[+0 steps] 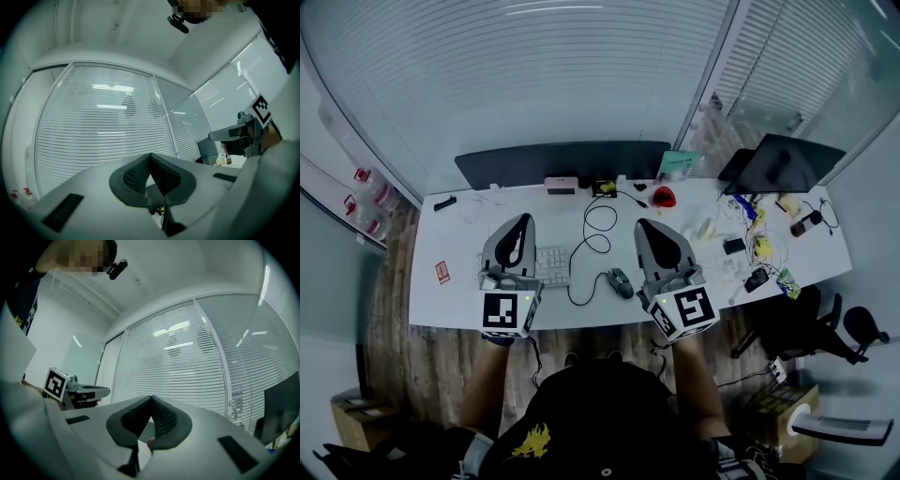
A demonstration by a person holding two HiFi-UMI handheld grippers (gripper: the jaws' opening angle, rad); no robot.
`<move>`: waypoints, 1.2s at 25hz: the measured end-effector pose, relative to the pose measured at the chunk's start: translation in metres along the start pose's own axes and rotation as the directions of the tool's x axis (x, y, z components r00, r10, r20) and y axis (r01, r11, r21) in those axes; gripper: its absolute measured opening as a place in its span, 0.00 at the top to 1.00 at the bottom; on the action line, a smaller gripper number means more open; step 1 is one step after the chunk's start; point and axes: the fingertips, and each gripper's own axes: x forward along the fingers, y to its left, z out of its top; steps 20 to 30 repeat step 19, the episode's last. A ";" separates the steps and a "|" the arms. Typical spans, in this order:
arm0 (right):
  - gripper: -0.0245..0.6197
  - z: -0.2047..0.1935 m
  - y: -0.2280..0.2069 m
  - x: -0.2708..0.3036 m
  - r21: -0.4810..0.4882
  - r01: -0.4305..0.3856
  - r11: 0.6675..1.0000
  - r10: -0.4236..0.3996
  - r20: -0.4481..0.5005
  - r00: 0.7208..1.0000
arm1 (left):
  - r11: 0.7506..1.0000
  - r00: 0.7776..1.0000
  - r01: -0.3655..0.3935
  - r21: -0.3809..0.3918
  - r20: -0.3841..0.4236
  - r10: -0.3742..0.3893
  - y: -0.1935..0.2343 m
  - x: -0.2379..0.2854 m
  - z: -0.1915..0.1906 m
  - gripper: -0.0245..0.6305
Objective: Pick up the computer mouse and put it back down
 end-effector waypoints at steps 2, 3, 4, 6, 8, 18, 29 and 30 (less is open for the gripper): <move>0.94 0.002 0.002 -0.001 0.012 -0.012 1.000 0.012 0.005 1.000 | 1.000 1.000 0.004 -0.005 0.001 -0.004 0.001 -0.008 0.000 0.95; 0.94 0.001 0.004 -0.003 0.019 -0.018 1.000 0.018 0.005 1.000 | 1.000 1.000 0.008 -0.016 0.009 -0.008 0.001 -0.013 -0.001 0.95; 0.94 -0.001 0.005 -0.006 0.026 -0.021 0.999 0.021 0.002 1.000 | 0.999 1.000 0.014 -0.031 0.021 -0.013 0.002 -0.019 -0.001 0.95; 0.94 -0.006 0.008 -0.013 0.040 -0.021 0.999 0.021 -0.005 1.000 | 0.998 0.999 0.018 -0.058 0.037 -0.015 0.005 -0.027 -0.001 0.95; 0.94 -0.008 0.011 -0.018 0.050 -0.018 0.999 0.019 -0.009 1.000 | 0.998 0.999 0.009 -0.063 0.035 -0.007 0.008 -0.031 -0.003 0.95; 0.94 -0.007 0.003 -0.040 0.033 0.037 0.999 -0.036 -0.019 0.999 | 0.997 0.999 0.039 -0.067 0.034 -0.037 0.017 -0.041 -0.002 0.95; 0.94 -0.007 0.001 -0.043 0.028 0.044 0.999 -0.044 -0.019 0.999 | 0.997 0.999 0.036 -0.062 0.036 -0.034 0.019 -0.042 -0.001 0.95; 0.94 -0.007 0.001 -0.043 0.028 0.044 0.999 -0.044 -0.019 0.999 | 0.997 0.999 0.036 -0.062 0.036 -0.034 0.019 -0.042 -0.001 0.95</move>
